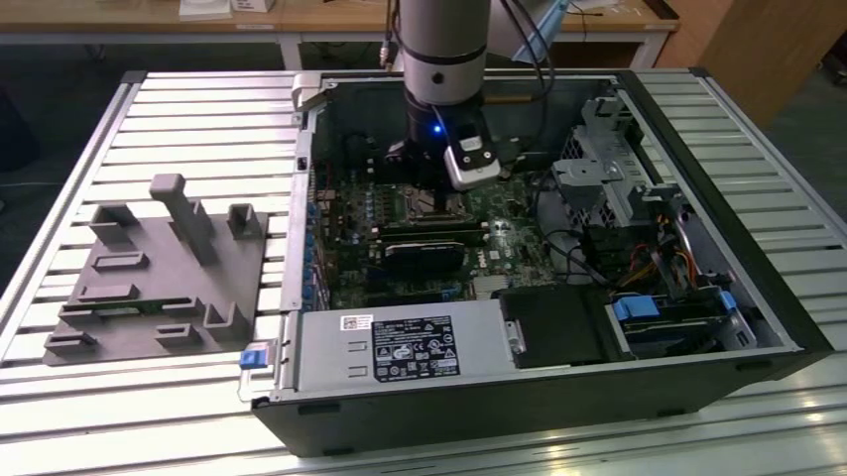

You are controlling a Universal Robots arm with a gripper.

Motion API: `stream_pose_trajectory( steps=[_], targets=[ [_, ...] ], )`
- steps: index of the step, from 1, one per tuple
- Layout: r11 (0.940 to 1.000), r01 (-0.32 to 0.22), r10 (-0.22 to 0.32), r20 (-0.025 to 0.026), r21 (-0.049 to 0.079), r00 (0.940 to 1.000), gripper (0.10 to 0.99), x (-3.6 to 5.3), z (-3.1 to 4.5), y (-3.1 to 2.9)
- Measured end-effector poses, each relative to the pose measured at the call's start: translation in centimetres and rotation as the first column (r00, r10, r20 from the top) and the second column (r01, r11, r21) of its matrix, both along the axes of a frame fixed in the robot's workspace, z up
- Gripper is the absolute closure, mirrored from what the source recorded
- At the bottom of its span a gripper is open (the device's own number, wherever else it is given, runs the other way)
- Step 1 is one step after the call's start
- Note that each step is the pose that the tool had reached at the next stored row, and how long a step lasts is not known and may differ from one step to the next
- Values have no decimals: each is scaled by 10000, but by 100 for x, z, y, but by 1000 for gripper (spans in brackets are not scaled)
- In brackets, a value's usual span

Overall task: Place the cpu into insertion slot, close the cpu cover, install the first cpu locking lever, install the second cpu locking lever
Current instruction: 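Install the second cpu locking lever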

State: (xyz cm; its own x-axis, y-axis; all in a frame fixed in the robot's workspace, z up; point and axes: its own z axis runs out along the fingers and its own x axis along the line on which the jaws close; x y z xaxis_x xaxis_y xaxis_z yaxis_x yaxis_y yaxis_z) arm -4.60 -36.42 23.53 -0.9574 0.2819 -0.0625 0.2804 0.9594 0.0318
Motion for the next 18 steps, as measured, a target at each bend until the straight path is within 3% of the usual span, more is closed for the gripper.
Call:
stream_pose_trajectory(
  steps=[5, 12, 18],
  targets=[
    [9971, -761, 761, 1, 0, 9971, 980, -32, -29, 0],
    [9946, -1034, 1034, 5, 49, 9946, 980, -133, -62, -8],
    [9931, -1165, 1165, 13, 115, 9932, 980, -158, -90, -25]
  ],
)
